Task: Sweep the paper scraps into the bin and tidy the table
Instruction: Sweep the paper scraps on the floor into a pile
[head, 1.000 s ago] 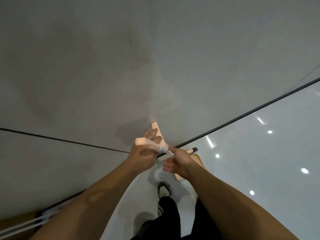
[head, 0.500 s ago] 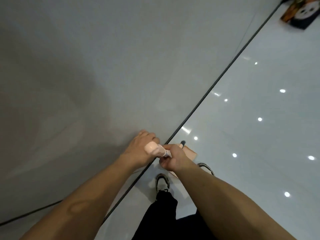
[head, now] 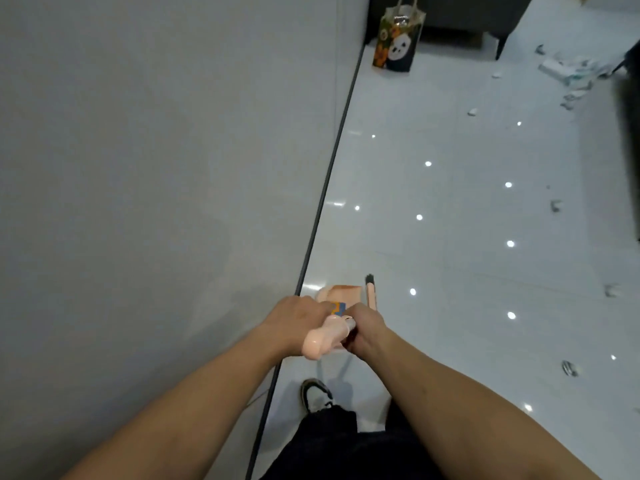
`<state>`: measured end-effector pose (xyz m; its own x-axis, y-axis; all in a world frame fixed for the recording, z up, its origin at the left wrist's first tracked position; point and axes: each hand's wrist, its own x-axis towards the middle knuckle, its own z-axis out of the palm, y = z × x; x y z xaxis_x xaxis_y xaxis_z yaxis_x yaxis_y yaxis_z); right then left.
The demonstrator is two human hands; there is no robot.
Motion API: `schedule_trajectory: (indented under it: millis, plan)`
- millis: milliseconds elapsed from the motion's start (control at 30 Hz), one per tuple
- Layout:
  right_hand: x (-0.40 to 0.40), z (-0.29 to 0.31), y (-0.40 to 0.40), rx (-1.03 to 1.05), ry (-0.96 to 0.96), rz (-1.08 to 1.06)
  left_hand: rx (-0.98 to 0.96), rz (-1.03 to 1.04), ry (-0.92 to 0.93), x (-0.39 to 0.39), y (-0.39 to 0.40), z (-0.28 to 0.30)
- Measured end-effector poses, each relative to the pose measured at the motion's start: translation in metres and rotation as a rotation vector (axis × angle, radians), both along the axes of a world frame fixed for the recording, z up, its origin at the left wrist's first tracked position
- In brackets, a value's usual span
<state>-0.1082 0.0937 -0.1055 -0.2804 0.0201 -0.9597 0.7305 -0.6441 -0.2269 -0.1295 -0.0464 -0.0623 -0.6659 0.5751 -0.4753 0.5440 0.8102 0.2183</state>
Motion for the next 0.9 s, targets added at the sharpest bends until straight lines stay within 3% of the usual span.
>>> schedule_trajectory:
  millis: [167,400,733,900]
  plan:
    - [0.007,0.0,0.102,0.234,-0.004,-0.021,0.06,0.127,0.201,-0.034,0.015,0.009]
    - [0.042,-0.003,0.233,0.281,-0.035,0.0,-0.124,0.145,0.179,-0.092,0.033,0.001]
    - [0.057,0.001,0.317,0.178,-0.051,-0.015,-0.423,0.117,0.167,-0.133,0.121,0.016]
    - [0.056,0.004,0.367,0.145,-0.036,-0.007,-0.36,0.064,0.139,-0.136,0.206,0.016]
